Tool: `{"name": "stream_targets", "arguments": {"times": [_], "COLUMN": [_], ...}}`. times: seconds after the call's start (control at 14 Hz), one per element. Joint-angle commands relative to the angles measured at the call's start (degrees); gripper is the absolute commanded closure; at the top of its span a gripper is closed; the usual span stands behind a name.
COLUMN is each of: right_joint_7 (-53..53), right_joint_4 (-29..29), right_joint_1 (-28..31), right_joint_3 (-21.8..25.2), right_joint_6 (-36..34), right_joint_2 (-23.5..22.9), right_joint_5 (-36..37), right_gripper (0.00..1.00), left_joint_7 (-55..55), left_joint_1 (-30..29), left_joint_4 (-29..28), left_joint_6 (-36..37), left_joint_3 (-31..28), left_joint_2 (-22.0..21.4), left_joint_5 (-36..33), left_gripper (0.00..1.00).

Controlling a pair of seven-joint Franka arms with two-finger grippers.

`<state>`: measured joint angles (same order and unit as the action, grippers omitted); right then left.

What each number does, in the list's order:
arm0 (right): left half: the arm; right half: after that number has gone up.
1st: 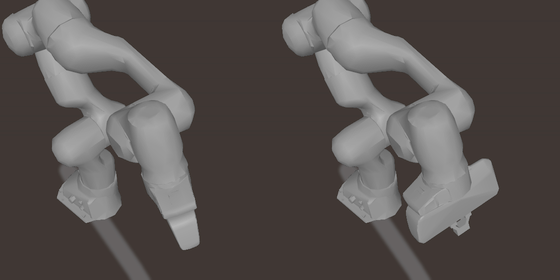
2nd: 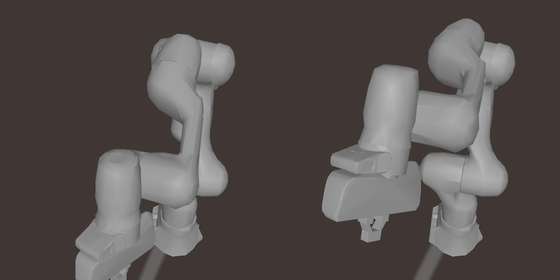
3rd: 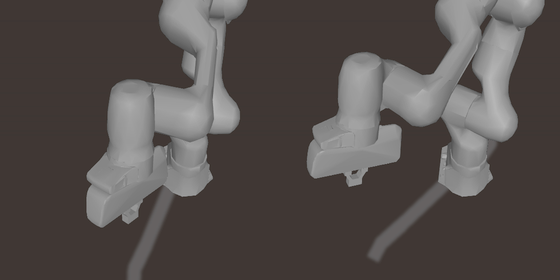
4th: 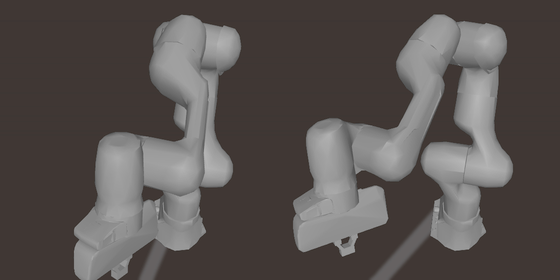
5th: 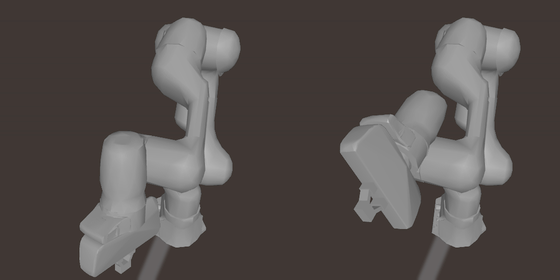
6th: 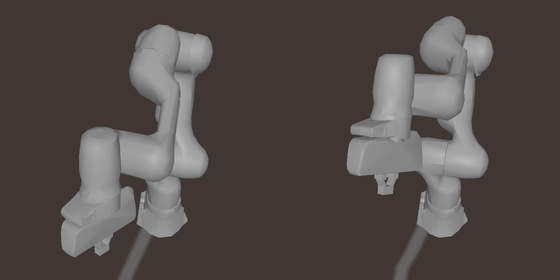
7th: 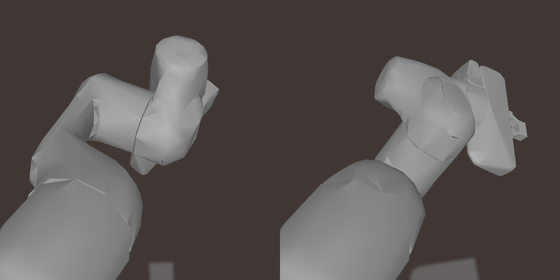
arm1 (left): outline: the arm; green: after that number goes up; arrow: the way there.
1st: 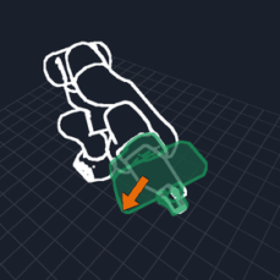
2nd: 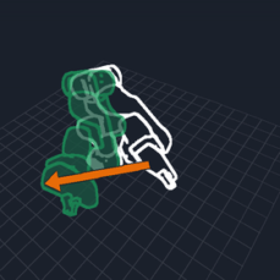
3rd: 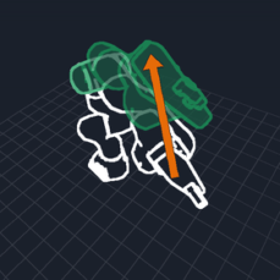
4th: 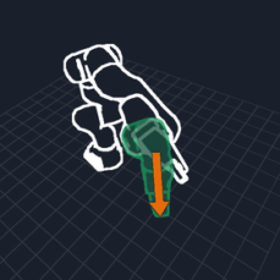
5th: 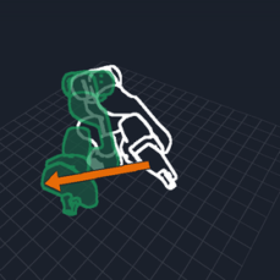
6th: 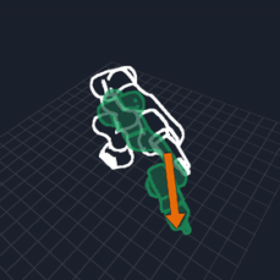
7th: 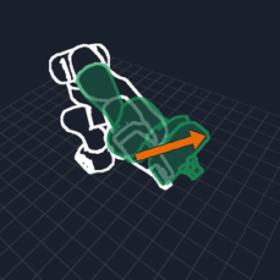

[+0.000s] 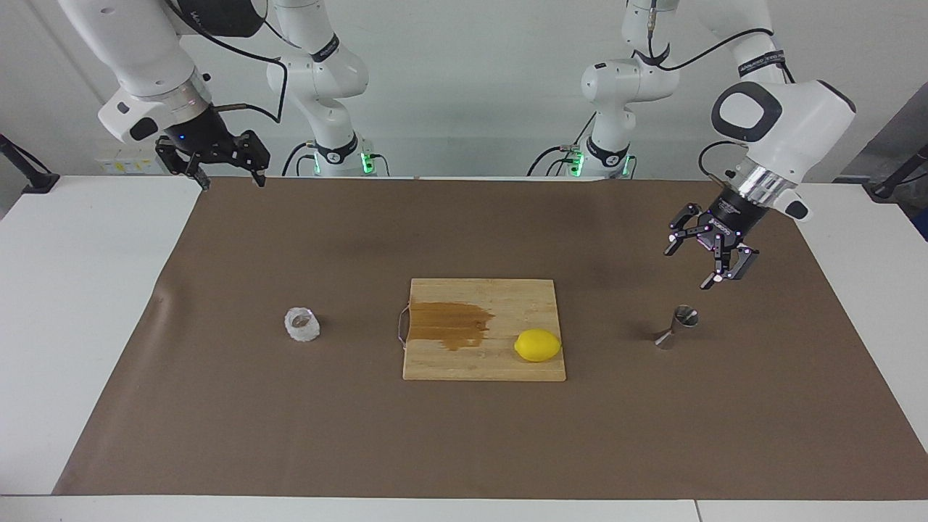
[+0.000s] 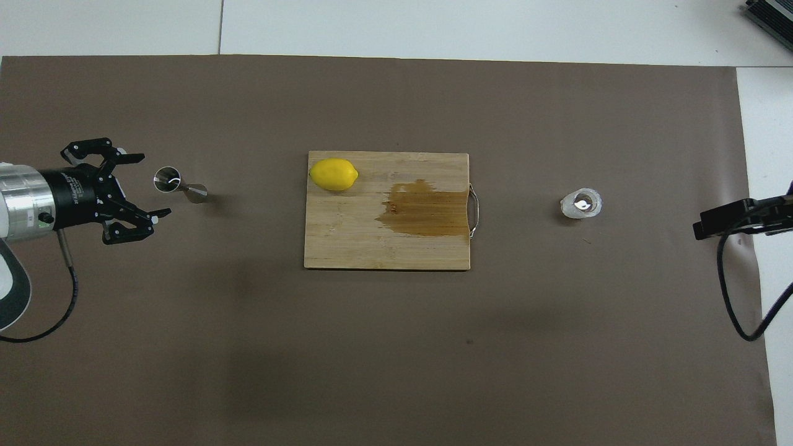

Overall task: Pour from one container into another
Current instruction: 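Move the open left gripper around the small metal cup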

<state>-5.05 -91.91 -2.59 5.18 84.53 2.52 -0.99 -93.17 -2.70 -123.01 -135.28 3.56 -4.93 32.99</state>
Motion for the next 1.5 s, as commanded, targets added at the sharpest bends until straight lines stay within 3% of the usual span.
{"name": "stream_targets", "arguments": {"times": [0.0, 0.29, 0.57, 0.71, 0.93, 1.43], "right_joint_7": [0.4, 0.3, 0.4, 0.3, 0.4, 0.4], "right_joint_4": [0.1, 0.1, 0.1, 0.1, 0.1, 0.1], "right_joint_1": [0.1, 0.1, 0.1, 0.1, 0.1, 0.1], "right_joint_3": [0.1, 0.1, 0.1, 0.1, 0.1, 0.1], "right_joint_6": [-0.2, -0.1, -0.1, -0.1, -0.1, -0.2], "right_joint_2": [0.0, -0.1, -0.1, 0.0, 0.0, -0.1], "right_joint_5": [0.2, 0.2, 0.2, 0.2, 0.2, 0.2], "right_gripper": [0.0, 0.0, 0.0, 0.0, 0.0, 0.0], "left_joint_7": [-7.1, -17.6, -25.4, -26.4, -26.9, -27.1], "left_joint_1": [1.2, 2.1, 2.5, 4.7, 5.1, 6.3], "left_joint_4": [-5.7, -9.3, -11.2, -12.6, -12.8, -12.1], "left_joint_6": [-8.4, -17.5, -21.6, -26.8, -28.4, -34.5], "left_joint_3": [-0.3, -0.3, -0.4, -0.4, -0.4, -0.3], "left_joint_2": [-1.9, -0.9, 0.2, 1.1, 2.0, 6.8], "left_joint_5": [3.4, 6.5, 12.7, 15.4, 20.4, 24.1], "left_gripper": [0.0, 0.0, 0.0, 0.0, 0.0, 0.0]}}
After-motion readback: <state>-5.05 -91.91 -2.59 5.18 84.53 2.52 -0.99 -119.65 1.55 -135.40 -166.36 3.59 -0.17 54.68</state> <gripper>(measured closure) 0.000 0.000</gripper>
